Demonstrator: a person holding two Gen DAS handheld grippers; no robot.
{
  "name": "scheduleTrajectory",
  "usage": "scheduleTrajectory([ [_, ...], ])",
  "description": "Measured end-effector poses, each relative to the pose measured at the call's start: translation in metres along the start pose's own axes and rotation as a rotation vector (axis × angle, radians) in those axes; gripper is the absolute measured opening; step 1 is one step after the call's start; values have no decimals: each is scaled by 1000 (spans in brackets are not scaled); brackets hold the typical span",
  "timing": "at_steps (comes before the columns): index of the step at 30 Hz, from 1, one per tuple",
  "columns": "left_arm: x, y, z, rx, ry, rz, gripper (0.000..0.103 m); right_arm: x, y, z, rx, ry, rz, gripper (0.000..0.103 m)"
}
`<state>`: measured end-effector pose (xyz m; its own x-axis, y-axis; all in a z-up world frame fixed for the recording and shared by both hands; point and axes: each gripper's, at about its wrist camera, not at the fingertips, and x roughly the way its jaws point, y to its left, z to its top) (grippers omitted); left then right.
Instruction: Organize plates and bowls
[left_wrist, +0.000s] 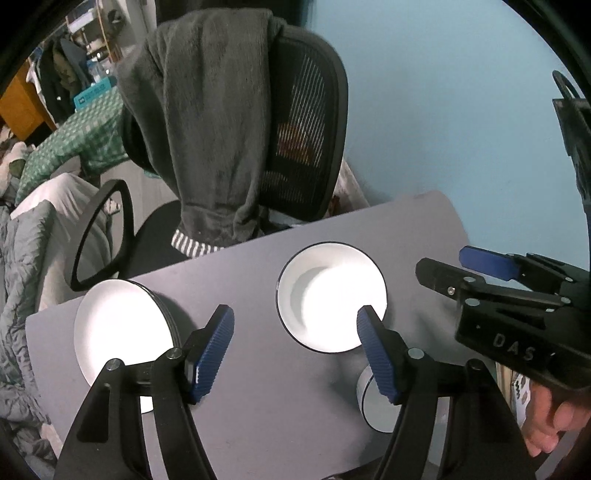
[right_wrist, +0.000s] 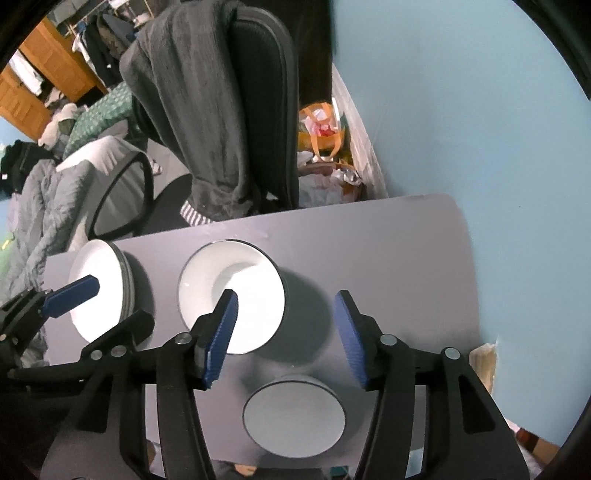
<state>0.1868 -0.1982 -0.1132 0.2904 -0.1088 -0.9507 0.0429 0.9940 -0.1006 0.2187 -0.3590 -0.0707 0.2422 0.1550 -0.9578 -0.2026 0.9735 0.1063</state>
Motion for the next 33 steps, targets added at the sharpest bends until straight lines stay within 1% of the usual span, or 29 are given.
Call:
scheduleTrajectory([
  [3, -11, 0, -4, 10, -29, 0, 70, -12, 0, -2, -2, -20, -9, 61],
  [5, -17, 0, -7, 12, -38, 1, 70, -19, 0, -3, -3, -31, -16, 62],
  [10, -30, 0, -15, 5, -52, -35, 71, -35, -1, -11, 0, -56, -31, 63],
  [12, -34, 0, -18, 2, -60, -42, 73, -42, -2, -14, 6, -67, -40, 64],
  [16, -43, -3, -24, -8, -106, -39, 73, -51, -6, -22, 24, -80, -37, 64],
  [21, -48, -10, -32, 15, -118, -63, 74, -54, -10, -33, 51, -77, -39, 65],
  [24, -50, -14, -36, 26, -119, -77, 77, -56, -13, -40, 74, -69, -35, 65],
  [33, -55, -22, -48, 64, -126, -113, 77, -62, -25, -65, 131, -53, -42, 65],
])
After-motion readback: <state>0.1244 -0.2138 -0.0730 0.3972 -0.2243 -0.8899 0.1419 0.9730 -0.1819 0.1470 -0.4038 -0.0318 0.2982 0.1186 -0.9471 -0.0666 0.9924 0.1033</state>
